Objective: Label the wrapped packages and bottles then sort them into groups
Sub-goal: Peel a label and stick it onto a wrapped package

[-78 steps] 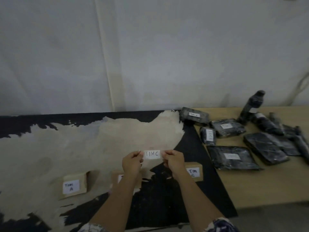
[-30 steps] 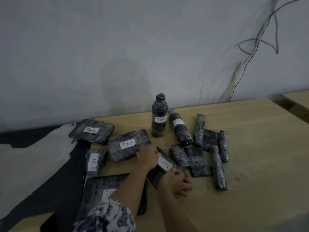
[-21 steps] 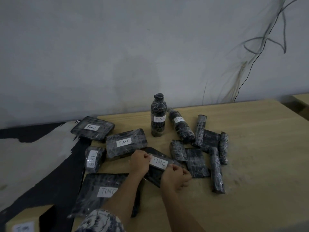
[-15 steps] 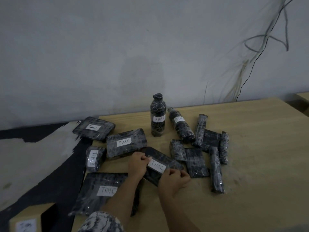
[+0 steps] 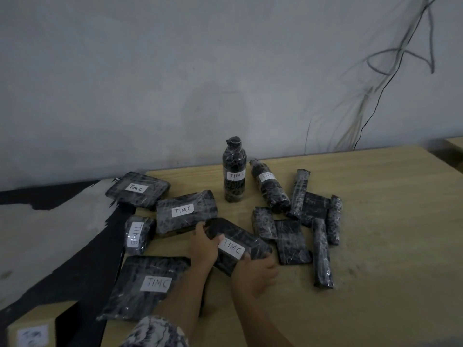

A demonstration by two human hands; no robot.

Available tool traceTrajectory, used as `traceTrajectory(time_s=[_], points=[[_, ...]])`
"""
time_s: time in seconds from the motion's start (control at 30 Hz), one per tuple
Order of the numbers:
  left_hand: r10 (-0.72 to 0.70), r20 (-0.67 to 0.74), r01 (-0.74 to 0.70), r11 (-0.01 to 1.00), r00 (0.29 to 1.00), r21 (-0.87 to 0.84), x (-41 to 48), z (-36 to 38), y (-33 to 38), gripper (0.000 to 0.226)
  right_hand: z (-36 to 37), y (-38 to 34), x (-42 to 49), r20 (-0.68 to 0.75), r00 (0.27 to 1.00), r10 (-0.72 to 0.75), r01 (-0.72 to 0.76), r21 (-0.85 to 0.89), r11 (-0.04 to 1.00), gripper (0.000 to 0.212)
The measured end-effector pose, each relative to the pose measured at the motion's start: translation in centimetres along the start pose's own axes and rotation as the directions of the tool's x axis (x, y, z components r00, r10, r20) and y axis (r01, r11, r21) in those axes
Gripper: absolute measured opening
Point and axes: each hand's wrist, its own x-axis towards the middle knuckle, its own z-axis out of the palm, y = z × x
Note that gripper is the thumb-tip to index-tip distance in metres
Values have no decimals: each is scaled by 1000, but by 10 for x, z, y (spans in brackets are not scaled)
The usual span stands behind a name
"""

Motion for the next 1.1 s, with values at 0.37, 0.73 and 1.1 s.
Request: traceTrajectory(time_s=[0.37,0.73,1.1], points=[[-159,-181,206,936,971,285,-21,6,-1,54,-9,-2,27,116,931,-345,364,-295,883,39],[-66,-154,133,866,986,482,-58,18,0,92,-24,6,36,125,877,-463,475,-354,805,76],[-55,-143,123,840,988,529,-68,24,-9,54,-34,19,46,116,896,-429,430,-474,768,58]])
